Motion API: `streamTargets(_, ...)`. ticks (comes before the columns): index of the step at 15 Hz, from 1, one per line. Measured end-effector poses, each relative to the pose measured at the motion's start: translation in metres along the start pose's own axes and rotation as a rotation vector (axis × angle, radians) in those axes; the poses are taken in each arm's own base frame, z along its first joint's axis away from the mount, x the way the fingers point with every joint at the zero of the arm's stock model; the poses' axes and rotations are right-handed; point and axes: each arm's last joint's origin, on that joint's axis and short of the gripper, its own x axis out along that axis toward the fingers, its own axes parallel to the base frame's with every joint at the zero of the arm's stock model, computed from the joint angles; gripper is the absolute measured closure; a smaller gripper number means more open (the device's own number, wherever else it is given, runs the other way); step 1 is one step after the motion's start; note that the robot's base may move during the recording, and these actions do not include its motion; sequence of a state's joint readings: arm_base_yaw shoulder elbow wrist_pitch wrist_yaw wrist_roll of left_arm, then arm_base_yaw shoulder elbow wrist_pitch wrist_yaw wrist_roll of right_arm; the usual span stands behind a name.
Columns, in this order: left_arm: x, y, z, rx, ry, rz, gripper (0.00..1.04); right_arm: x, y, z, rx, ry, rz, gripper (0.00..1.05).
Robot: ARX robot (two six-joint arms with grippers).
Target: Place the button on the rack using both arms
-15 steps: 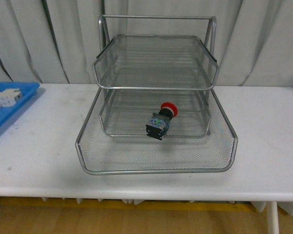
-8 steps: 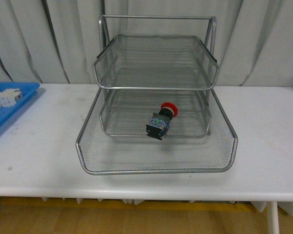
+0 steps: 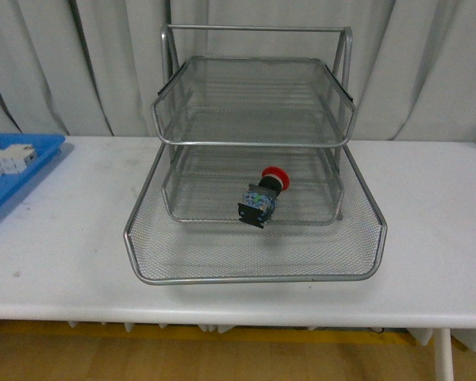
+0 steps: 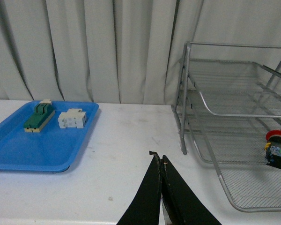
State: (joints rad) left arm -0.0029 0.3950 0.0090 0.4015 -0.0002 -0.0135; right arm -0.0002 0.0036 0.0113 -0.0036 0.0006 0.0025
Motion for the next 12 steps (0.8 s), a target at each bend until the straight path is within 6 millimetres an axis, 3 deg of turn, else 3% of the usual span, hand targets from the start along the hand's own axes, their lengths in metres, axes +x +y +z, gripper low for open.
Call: streamTargets(12,-0.024,0.0,-0.006,0.0,0.043,0.001,1.03,0.0,0.0,0.0,0.0,0.0,0.0,0.06)
